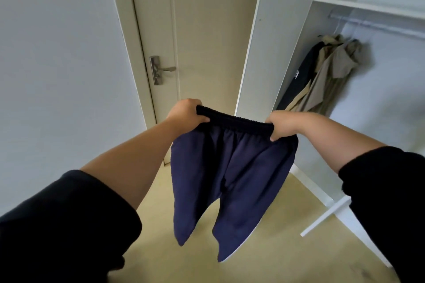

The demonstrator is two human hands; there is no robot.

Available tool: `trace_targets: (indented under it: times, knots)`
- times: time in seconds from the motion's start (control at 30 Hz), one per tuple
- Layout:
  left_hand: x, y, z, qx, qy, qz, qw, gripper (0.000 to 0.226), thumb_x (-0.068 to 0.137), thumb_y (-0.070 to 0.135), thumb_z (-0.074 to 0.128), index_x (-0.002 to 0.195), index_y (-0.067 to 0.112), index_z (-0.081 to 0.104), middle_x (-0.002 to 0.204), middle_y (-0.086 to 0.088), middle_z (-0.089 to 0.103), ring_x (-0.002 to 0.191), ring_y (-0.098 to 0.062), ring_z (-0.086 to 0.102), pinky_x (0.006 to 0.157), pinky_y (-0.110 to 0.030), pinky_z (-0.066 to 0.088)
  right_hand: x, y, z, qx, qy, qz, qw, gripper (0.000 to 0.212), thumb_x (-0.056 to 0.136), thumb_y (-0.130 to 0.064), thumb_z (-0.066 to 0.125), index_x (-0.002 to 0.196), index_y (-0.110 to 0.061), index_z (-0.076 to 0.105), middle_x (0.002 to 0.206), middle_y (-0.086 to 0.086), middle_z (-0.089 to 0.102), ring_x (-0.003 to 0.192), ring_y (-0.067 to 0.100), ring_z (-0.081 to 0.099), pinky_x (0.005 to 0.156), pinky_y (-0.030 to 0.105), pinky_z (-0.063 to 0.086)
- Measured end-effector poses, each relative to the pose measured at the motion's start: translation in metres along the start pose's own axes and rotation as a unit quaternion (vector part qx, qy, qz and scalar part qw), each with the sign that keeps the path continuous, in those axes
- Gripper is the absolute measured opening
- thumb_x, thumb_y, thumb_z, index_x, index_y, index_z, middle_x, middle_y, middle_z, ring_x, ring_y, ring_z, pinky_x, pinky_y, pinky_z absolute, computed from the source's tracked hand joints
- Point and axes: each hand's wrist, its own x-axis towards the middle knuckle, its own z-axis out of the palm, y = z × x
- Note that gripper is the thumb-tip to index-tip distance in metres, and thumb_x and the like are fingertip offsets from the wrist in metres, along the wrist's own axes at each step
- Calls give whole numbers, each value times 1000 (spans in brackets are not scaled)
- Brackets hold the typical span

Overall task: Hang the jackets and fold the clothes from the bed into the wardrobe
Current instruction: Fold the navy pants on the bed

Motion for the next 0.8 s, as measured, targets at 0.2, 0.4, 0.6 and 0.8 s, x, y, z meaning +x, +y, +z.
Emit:
trace_targets:
  times: [0.2, 0.4, 0.6, 0.8]
  knots:
    - [-5, -2, -4, -94, -43, -41, 994, 21, 70, 31, 82, 67, 26, 62, 69, 9, 63, 66, -7, 58, 55, -20, 41, -10, 16, 14, 55, -34, -9, 998, 28, 78, -36, 73, 99, -19, 68, 93, -5, 67, 87, 15, 63, 79, 34, 54]
    - [-8, -4, 1, -136, -67, -64, 986, 18, 70, 34, 83, 70, 28, 65, 70, 12, 65, 66, -3, 61, 55, -17, 43, -11, 24, 30, 206, 46, 36, 977, 18, 75, -26, 79, 74, -13, 66, 73, 0, 63, 70, 17, 58, 56, 24, 44]
    - [-10, -5, 11, -70, -40, -79, 994, 22, 76, 35, 73, 71, 16, 63, 69, 3, 60, 63, -11, 55, 52, -22, 41, -14, 17, 42, 392, 62, 127, 909, 30, 72, -28, 79, 84, -4, 67, 79, 3, 67, 70, 16, 62, 55, 19, 49]
    - [-12, 32, 27, -21, -75, -88, 993, 24, 80, 28, 63, 71, 6, 59, 64, -3, 52, 61, -20, 49, 51, -24, 37, -8, -13, 54, 576, 121, 202, 783, 40, 79, -19, 75, 108, 2, 58, 105, 16, 66, 93, 30, 66, 84, 44, 56]
